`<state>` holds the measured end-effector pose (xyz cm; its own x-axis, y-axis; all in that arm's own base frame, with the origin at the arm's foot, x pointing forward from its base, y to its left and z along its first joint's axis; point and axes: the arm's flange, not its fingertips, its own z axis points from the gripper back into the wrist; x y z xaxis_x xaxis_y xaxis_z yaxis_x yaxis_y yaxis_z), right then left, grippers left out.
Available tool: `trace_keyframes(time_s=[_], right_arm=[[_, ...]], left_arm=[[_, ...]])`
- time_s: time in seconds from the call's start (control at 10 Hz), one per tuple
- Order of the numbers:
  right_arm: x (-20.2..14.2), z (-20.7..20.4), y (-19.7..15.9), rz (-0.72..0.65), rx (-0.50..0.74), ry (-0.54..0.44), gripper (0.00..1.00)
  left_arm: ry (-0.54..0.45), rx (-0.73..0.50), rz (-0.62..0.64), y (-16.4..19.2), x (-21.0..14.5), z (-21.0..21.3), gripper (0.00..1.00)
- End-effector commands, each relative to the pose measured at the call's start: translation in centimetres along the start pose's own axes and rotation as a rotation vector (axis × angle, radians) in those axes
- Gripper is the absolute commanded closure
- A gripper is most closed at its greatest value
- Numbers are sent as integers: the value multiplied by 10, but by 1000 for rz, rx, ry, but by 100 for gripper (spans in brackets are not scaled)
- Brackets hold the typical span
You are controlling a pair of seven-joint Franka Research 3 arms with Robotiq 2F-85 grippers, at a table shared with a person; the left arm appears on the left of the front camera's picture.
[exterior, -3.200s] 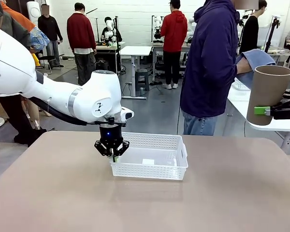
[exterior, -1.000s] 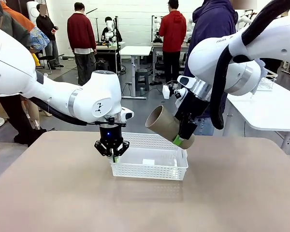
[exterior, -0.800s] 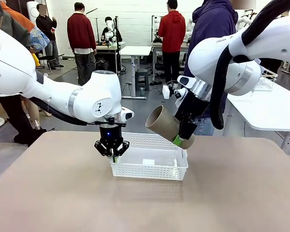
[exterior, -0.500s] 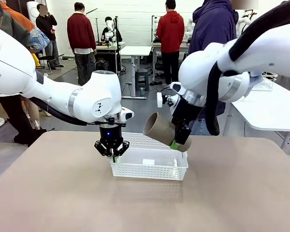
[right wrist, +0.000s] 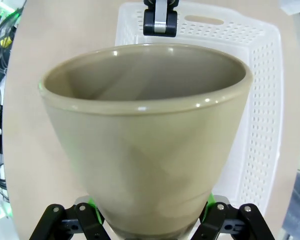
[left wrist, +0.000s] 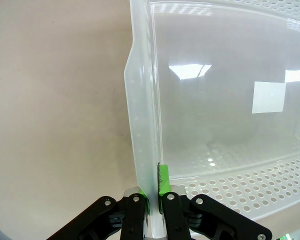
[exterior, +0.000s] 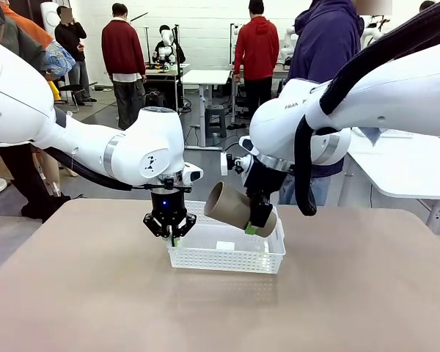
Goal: Clean and organize the cups into the basket.
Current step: Pick up the Organizing basket and move it to the center of the table, then pick up the Reusable plastic cup from the right side of the table and place it inside the Organizing basket.
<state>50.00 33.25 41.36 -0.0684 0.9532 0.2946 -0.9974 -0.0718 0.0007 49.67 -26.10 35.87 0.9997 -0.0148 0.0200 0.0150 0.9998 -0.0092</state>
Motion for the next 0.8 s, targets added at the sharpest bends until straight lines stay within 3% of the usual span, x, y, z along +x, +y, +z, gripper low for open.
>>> trace_keyframes(time_s=[0.0,0.7], right_arm=[[6,-15,-9,-38,17,52,19],[-12,-62,-13,-76,117,93,19]], left_arm=[[-2,1,-4,0,0,1,100],[-2,1,-4,0,0,1,100]])
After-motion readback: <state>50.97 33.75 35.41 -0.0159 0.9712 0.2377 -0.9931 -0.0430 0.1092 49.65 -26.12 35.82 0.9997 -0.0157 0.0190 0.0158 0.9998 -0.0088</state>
